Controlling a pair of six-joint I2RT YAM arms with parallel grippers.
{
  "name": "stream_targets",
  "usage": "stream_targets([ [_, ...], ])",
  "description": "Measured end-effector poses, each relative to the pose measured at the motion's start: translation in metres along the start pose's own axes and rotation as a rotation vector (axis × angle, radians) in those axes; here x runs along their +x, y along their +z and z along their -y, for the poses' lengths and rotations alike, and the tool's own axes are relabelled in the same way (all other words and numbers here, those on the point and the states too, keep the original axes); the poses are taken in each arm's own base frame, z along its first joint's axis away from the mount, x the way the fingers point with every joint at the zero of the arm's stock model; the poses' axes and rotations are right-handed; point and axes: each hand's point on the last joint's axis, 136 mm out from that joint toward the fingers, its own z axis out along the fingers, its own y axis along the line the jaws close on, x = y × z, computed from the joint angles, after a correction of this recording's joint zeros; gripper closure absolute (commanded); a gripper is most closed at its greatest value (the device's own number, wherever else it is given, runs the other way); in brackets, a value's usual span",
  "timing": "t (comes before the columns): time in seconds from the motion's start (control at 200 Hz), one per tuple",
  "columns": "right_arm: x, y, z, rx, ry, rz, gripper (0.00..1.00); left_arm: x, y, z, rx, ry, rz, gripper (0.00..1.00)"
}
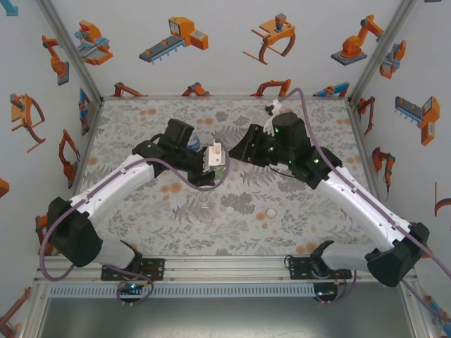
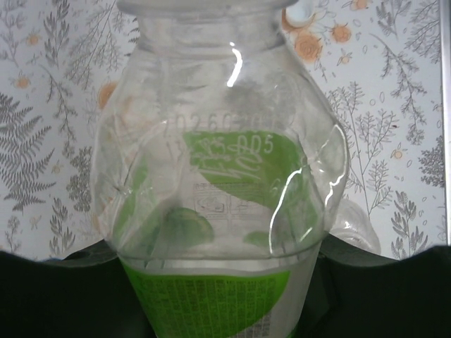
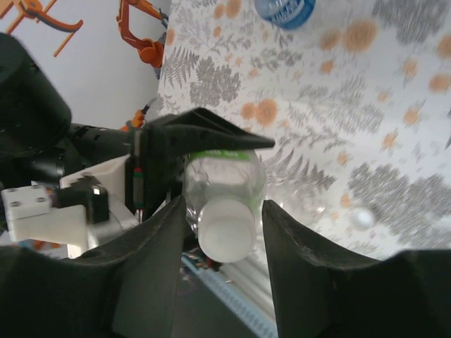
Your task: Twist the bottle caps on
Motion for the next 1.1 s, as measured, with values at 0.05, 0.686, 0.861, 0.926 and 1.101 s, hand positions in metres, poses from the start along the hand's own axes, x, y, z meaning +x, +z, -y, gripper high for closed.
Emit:
stream_targets([
  [0.05, -0.004, -0.007, -0.007, -0.019, -0.093, 0.013, 0.50, -0.002, 0.000, 0.002, 0.009, 0.005, 0.010, 1.00],
  [0.686, 0.061, -0.060, -0.059, -0.460, -1.312, -0.028, 0.49, -0.011, -0.002, 0.026, 0.127, 0.060, 0.080, 1.00],
  [0.861, 0.071, -0.051, -0.059, -0.498, -1.375, -0.055, 0.49, -0.011, -0.003, 0.031, 0.149, 0.062, 0.084, 1.00],
  [0.926, 0.074, -0.050, -0.060, -0.510, -1.388, -0.057, 0.49, -0.012, -0.003, 0.032, 0.153, 0.064, 0.083, 1.00],
  [1.101, 0.077, -0.048, -0.061, -0.527, -1.403, -0.060, 0.53, -0.014, -0.003, 0.035, 0.163, 0.073, 0.089, 1.00],
])
